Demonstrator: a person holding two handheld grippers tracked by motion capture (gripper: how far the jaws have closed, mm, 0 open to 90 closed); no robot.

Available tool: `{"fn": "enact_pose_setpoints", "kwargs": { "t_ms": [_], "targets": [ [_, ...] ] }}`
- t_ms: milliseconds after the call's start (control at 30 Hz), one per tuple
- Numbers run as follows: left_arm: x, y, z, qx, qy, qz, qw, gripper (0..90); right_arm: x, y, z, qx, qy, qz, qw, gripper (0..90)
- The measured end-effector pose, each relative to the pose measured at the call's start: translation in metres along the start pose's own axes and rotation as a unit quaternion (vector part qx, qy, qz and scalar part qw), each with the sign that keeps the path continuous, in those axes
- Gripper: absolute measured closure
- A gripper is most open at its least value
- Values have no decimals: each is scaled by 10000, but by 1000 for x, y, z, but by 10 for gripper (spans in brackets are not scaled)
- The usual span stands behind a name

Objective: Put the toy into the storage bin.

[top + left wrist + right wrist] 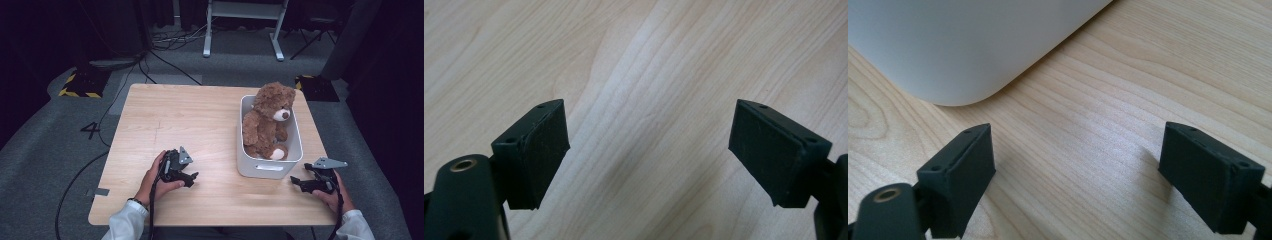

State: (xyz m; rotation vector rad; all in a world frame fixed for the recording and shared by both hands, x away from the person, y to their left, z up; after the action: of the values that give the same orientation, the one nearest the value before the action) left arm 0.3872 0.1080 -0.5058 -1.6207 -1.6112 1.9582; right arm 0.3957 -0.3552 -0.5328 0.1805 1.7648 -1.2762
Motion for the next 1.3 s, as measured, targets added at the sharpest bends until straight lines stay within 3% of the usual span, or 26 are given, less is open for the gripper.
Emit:
{"fn": "enact_pose_setpoints", "kwargs": {
  "t_ms": [400,833,1033,1200,1300],
  "targets": [
    [24,0,0,59,-359,118,9993,165,0,0,0,5,4,-1,10000,143],
    [42,-4,0,-21,-555,140,9984,165,0,0,0,2,1,-3,10000,142],
    [53,-7,-1,53,-827,240,9963,165,0,0,0,3,2,-2,10000,142],
    [62,-12,-3,-98,-1017,274,9944,164,0,0,0,2,2,-3,10000,142],
    [68,-17,-3,-87,-1001,262,9946,163,0,0,0,4,3,0,10000,143]
  ]
}}
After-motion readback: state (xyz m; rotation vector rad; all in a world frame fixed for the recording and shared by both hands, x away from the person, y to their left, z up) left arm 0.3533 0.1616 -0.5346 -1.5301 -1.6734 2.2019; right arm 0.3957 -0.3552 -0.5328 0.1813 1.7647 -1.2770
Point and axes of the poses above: each handheld gripper's, and its own axes: y roughly forward along the jaws, x roughly out of its underside, z roughly to its right, the point moved 4 cm from there along y, roughly forward along the jaws, and after that the axes turned 4 degrees about y, right-handed, at the moved point
